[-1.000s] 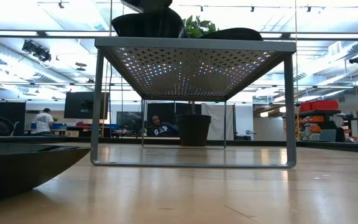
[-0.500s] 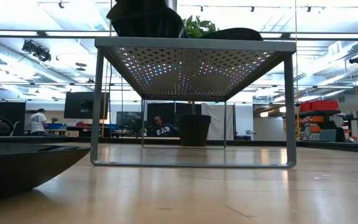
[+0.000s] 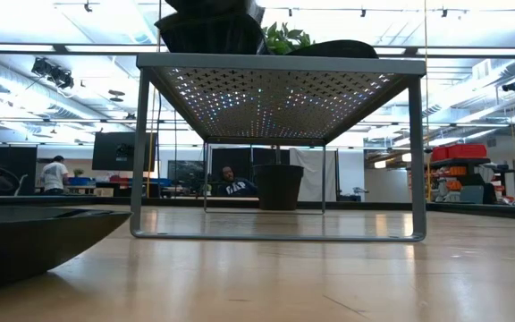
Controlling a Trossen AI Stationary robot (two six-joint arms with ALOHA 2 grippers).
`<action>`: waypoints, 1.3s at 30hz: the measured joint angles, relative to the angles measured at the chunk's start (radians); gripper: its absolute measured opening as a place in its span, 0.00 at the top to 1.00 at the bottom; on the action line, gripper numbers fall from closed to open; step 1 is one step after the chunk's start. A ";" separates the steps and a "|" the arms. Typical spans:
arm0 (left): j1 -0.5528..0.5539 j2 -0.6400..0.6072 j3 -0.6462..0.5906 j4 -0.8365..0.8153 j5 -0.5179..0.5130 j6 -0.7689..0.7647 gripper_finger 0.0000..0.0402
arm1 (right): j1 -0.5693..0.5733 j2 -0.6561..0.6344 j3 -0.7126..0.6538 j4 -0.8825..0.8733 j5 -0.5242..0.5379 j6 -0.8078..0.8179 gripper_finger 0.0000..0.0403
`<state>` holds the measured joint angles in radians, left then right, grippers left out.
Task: Pick & Place Mini shaped plates
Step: Stack the black bowl on top of the black bowl on the shelf
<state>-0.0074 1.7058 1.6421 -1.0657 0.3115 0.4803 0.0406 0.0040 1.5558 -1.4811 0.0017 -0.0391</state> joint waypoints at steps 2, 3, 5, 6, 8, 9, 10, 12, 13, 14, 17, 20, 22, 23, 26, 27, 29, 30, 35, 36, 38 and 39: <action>0.000 0.000 0.000 0.000 -0.001 0.003 0.89 | 0.000 0.000 0.000 0.000 0.000 0.000 0.96; 0.000 0.000 0.000 0.002 -0.001 0.003 0.88 | 0.000 0.000 0.000 0.000 0.000 0.000 0.96; 0.000 0.000 0.000 0.007 -0.002 0.003 0.85 | 0.000 0.000 0.000 0.000 0.000 0.000 0.96; 0.000 0.000 0.000 0.007 -0.002 0.002 0.84 | 0.000 0.000 0.000 0.000 0.000 0.000 0.96; 0.000 0.000 0.000 0.007 -0.003 0.002 0.81 | 0.000 0.000 0.000 0.000 0.000 0.000 0.96; 0.000 0.000 0.000 0.007 -0.003 0.001 0.80 | 0.000 0.000 0.000 0.000 0.000 0.000 0.96; 0.000 0.000 0.000 0.007 -0.003 -0.002 0.79 | 0.000 0.000 0.000 0.000 0.000 0.000 0.96; 0.000 0.000 0.000 0.007 -0.002 -0.013 0.77 | 0.000 0.000 0.000 0.000 0.000 0.000 0.96; 0.000 0.000 0.000 0.007 -0.001 -0.023 0.76 | 0.000 0.000 0.000 0.000 0.000 0.000 0.96; 0.000 0.000 0.000 0.006 -0.001 -0.025 0.76 | 0.000 0.000 0.000 0.000 0.000 0.000 0.96; 0.000 -0.010 0.000 0.006 -0.001 -0.036 0.74 | 0.000 0.000 0.000 0.000 0.000 0.000 0.96; -0.002 -0.024 0.000 0.005 -0.002 -0.064 0.74 | 0.000 0.000 0.000 0.000 0.000 0.000 0.96; -0.011 -0.035 0.000 0.003 -0.004 -0.102 0.74 | 0.000 0.000 0.000 0.000 0.000 0.000 0.96; -0.017 -0.044 0.000 0.001 -0.005 -0.117 0.74 | 0.000 0.000 0.000 0.000 0.000 0.000 0.96; -0.048 -0.062 0.001 -0.012 -0.004 -0.187 0.74 | 0.000 0.000 0.000 0.000 0.000 0.000 0.96; -0.060 -0.065 0.001 -0.020 -0.004 -0.215 0.74 | 0.000 0.000 0.000 0.000 0.000 0.000 0.96; -0.088 -0.072 0.001 -0.031 0.000 -0.276 0.74 | 0.000 0.000 0.000 0.000 0.000 0.000 0.96; -0.104 -0.076 0.001 -0.039 0.000 -0.315 0.74 | 0.000 0.000 0.000 0.000 0.000 0.000 0.96; -0.201 -0.078 0.001 -0.073 -0.001 -0.474 0.74 | 0.000 0.000 0.000 0.000 0.000 0.000 0.96; -0.223 -0.078 0.001 -0.075 0.000 -0.497 0.74 | 0.000 0.000 0.000 0.000 0.000 0.000 0.96; -0.267 -0.078 0.001 -0.072 0.000 -0.532 0.74 | 0.000 0.000 0.000 0.000 0.000 0.000 0.96; -0.288 -0.077 0.001 -0.072 0.000 -0.555 0.74 | 0.000 0.000 0.000 0.000 0.000 0.000 0.96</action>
<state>-0.2953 1.6283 1.6428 -1.1381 0.3111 -0.0748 0.0406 0.0041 1.5558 -1.4811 0.0018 -0.0391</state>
